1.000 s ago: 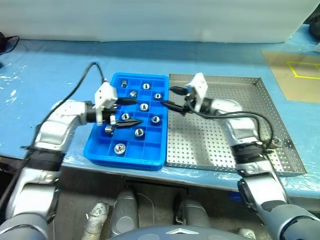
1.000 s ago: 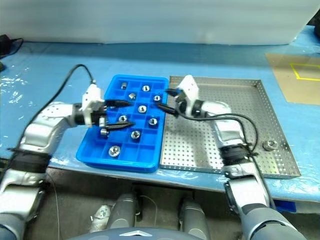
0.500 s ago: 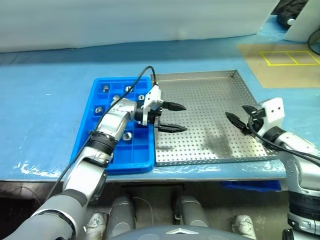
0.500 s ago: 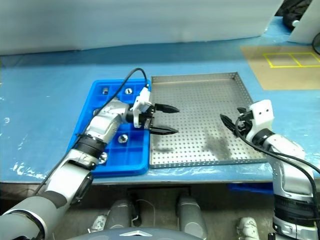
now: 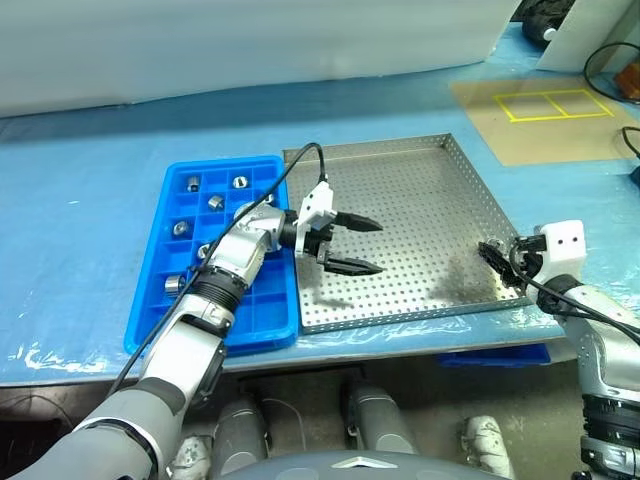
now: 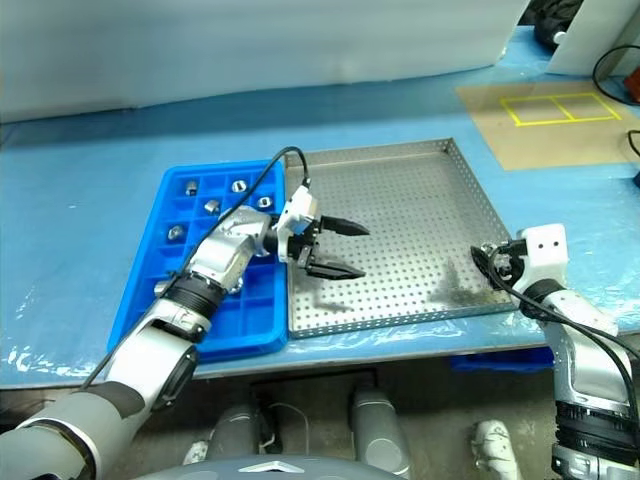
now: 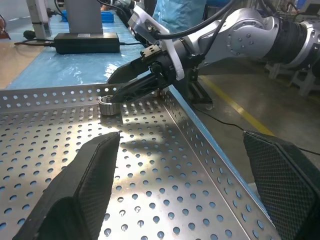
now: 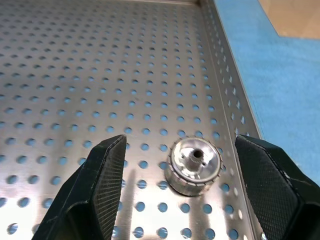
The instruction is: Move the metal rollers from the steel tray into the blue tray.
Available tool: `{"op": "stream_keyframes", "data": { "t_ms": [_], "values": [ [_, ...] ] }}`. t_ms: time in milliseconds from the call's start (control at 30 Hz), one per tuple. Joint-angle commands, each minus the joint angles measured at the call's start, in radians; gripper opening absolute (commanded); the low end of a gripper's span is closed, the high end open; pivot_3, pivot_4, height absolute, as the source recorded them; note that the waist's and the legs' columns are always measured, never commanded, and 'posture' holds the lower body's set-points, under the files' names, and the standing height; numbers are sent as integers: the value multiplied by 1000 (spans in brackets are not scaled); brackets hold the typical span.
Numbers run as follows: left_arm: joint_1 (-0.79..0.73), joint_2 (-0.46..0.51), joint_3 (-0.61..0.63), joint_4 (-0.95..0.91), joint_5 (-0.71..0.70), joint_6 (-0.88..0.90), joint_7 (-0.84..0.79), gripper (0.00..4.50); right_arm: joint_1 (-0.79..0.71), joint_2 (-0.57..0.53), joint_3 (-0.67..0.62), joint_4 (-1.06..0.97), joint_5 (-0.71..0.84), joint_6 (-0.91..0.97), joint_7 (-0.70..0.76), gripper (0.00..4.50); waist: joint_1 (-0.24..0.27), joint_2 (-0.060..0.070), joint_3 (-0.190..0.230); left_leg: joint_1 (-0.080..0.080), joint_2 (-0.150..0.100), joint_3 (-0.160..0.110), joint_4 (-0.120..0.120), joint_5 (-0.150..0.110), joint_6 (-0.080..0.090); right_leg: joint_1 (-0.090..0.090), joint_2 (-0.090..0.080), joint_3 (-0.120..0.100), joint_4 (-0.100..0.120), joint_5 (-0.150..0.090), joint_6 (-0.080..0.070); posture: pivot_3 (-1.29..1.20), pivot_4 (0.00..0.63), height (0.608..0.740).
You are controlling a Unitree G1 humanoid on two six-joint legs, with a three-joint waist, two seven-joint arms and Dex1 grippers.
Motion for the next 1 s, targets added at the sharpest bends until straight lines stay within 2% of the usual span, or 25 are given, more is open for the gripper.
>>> {"op": "stream_keyframes", "data": {
  "t_ms": [33,200,300,633,733,833,867,1000],
  "values": [
    [15,18,14,-38,8,-22,6,4137,-46,-22,13,105,-34,-82,-15,3547,0,0,0,0,0,0,0,0,0,0,0,0,0,0,0,-534,150,740],
    [29,32,18,-57,9,-19,15,4137,-86,-23,17,237,-56,-149,-44,3547,13,0,0,0,2,0,1,-1,2,4,-2,0,-2,0,0,-510,150,740],
    [39,39,20,-70,8,-17,24,4137,-98,-22,39,306,-72,-179,-48,3547,23,1,0,2,1,0,1,-3,5,10,-3,-1,-10,2,2,-500,150,740],
    [53,53,18,-89,11,-17,38,4137,-91,-39,14,385,-50,-193,-55,3547,33,1,-1,3,-6,3,2,-7,12,13,-11,0,-13,2,2,-488,150,740],
    [55,53,18,-90,13,-18,40,4137,-70,-35,26,353,-34,-206,-27,2911,34,1,-1,3,-9,3,2,-8,13,13,-15,0,-13,2,2,-488,150,740],
    [56,54,16,-93,14,-20,42,4137,-72,-30,39,335,-38,-186,-43,1857,33,1,-1,2,-11,3,2,-9,15,13,-16,0,-15,2,2,-487,150,740],
    [57,54,16,-94,15,-21,43,4137,-74,-30,46,335,-46,-183,-53,1649,33,1,-1,2,-11,3,2,-9,15,13,-16,0,-15,2,2,-487,150,740],
    [61,67,16,-112,9,-5,30,4137,-91,-24,66,306,-42,-175,-46,1673,31,1,-1,2,-11,3,2,-9,16,13,-16,0,-15,2,2,-478,150,740]
  ]
}}
